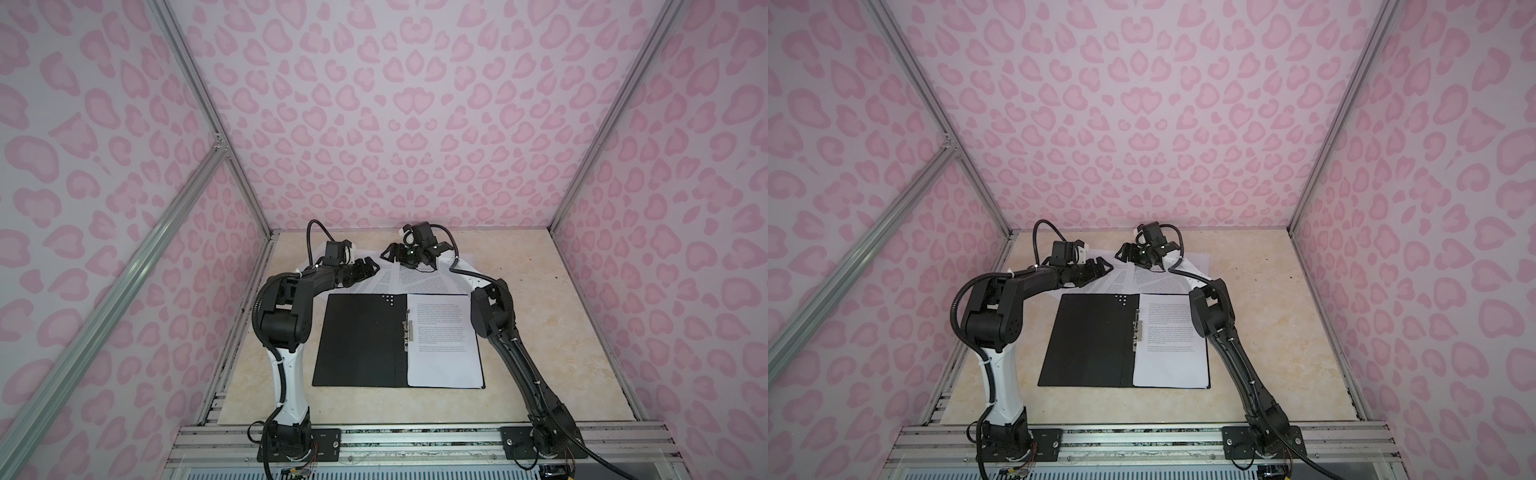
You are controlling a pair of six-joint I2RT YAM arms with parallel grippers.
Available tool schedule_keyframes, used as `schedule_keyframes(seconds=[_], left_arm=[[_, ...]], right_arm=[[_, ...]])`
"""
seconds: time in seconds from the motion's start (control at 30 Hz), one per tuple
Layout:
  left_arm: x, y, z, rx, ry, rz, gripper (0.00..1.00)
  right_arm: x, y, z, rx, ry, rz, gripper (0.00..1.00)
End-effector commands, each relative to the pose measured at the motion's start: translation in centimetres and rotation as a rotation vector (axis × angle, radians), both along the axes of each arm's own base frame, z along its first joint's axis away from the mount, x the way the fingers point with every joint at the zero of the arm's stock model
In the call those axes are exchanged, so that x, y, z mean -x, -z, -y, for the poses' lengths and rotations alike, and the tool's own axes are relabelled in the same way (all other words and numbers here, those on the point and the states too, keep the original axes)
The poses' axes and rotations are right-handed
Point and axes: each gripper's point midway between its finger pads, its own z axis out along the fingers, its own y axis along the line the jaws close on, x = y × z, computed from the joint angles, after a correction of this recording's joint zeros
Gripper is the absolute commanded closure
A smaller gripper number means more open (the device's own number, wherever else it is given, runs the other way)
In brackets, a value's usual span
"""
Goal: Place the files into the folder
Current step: 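Grasp the far loose sheets' edges with both grippers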
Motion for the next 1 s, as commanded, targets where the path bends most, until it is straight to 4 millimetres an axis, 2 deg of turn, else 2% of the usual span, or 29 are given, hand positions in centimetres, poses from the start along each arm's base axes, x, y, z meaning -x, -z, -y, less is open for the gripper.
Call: schedule_keyframes(seconds=[0.0,0.13,0.2,0.4,0.47,0.57,0.77,0.87,0.97], left_arm=[[2.6,3.4,-0.5,-0.024,-0.027,-0.165,0.09],[2.4,3.5,-0.7,-0.028,-0.041,-0.166,0.09],[2.4,3.6,-0.8,-0.028,-0.046,-0.168,0.09],[2.1,3.4,-0.8,-0.019,-0.055,-0.16,0.09],[2.1,3.3,-0.7,-0.014,-0.052,-0.158,0.09],[2.1,3.2,-0.7,-0.014,-0.053,-0.155,0.09],[2.0,2.6,-0.2,0.025,-0.041,-0.152,0.09],[0.9,0.6,0.8,0.081,-0.02,-0.128,0.09],[0.0,-2.3,1.2,0.11,-0.013,-0.075,0.09]], right_arm=[[1.5,2.3,0.0,0.003,-0.002,-0.114,0.19],[2.4,0.9,-0.6,-0.022,-0.039,-0.114,0.19],[2.8,0.4,-0.6,-0.028,-0.047,-0.106,0.22],[3.5,0.9,0.7,0.0,-0.013,-0.068,0.52],[3.5,1.2,0.9,0.004,-0.01,-0.062,0.6],[3.3,1.3,0.9,0.001,-0.002,-0.059,0.76],[2.6,0.7,0.7,-0.018,0.021,-0.027,0.98],[2.1,-0.1,0.5,-0.044,0.032,-0.015,1.0],[1.6,-2.1,0.5,-0.092,0.04,0.018,1.0]])
